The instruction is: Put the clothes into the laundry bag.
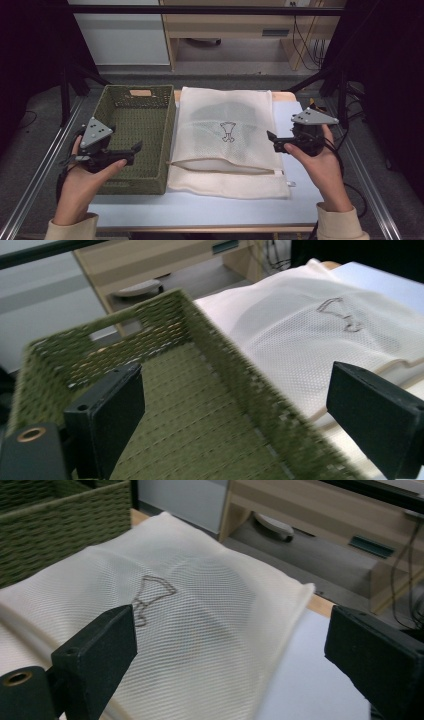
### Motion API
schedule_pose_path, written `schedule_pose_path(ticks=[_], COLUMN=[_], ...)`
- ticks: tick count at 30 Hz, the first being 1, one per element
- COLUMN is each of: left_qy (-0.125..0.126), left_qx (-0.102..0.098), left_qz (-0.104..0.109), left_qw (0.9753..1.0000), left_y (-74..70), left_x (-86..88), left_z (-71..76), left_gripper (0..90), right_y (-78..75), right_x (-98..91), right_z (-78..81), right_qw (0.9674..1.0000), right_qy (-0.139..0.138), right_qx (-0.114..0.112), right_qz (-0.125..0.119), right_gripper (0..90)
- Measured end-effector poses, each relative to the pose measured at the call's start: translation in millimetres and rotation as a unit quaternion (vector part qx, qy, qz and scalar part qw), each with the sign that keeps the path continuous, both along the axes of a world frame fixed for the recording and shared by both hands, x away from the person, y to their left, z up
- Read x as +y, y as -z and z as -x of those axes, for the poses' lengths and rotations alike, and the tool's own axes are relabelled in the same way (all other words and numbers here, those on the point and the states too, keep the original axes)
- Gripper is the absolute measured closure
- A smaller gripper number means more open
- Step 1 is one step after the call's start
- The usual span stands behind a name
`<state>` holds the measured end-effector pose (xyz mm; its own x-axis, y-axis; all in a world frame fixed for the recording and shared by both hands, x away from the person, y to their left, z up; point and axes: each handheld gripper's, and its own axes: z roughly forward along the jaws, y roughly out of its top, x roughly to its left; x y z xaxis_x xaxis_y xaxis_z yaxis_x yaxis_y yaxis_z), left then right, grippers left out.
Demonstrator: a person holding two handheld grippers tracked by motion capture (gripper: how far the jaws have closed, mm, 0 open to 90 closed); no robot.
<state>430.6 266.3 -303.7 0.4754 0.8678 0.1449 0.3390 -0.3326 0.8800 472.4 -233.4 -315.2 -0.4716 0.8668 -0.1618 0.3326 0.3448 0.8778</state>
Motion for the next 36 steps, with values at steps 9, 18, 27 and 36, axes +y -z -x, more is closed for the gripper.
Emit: schedule_pose_path(ticks=[9,18,27,36], left_qy=[-0.026,-0.059,-0.087,-0.098], left_qx=[0.021,0.022,0.021,0.022], left_qz=[-0.014,-0.01,0.002,-0.003], left_qw=[0.9993,0.998,0.9959,0.9949], left_y=[4.2,16.9,29.4,39.1], left_x=[34.8,61.1,83.1,89.2], left_z=[-11.0,-16.1,-14.1,-9.9], left_gripper=[7.9,7.6,7.5,7.4], right_y=[10.7,38.3,66.4,98.9], right_x=[-30.9,-44.7,-64.3,-77.6], right_z=[-13.3,-18.3,-15.2,-7.8], right_qw=[0.9981,0.9959,0.9928,0.9897], right_qy=[0.058,0.086,0.111,0.124], right_qx=[0.004,0.025,0.043,0.065], right_qz=[-0.018,-0.013,-0.017,-0.027], right_gripper=[9.0,12.3,15.3,14.3])
